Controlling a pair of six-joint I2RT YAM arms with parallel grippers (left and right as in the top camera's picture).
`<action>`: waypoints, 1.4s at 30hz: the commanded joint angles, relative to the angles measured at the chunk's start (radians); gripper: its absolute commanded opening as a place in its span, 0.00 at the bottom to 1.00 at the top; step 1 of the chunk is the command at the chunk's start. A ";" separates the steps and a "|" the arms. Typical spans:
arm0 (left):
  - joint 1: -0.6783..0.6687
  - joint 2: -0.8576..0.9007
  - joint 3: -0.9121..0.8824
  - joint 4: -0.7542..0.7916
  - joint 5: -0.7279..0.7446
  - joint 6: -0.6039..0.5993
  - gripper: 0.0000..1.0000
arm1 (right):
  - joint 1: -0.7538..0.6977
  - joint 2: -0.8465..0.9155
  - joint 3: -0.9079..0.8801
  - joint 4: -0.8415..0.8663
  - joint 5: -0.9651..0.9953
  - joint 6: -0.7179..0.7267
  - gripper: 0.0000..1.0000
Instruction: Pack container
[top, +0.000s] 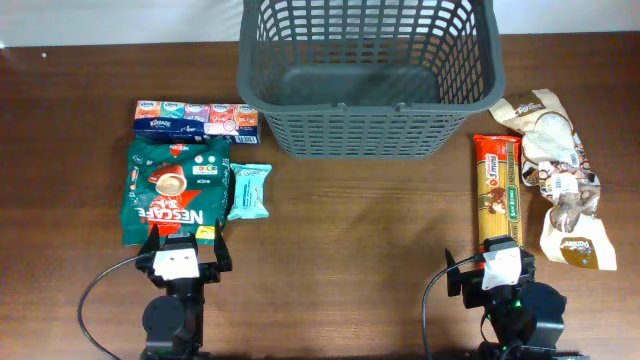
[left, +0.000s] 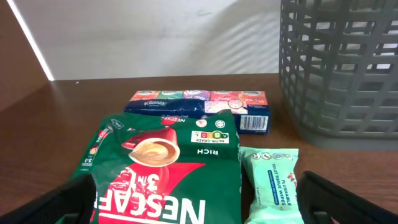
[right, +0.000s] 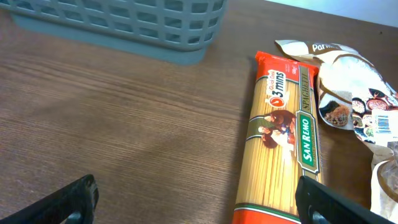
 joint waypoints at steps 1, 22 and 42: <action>0.005 -0.008 -0.003 -0.004 0.000 -0.003 0.99 | 0.005 -0.010 -0.006 0.002 0.005 0.011 0.99; 0.005 -0.001 -0.002 -0.017 0.084 -0.029 0.99 | 0.005 -0.010 -0.006 0.005 -0.037 0.012 0.99; 0.005 0.473 0.724 -0.554 0.241 -0.136 0.99 | 0.005 0.225 0.431 0.084 -0.230 0.146 0.99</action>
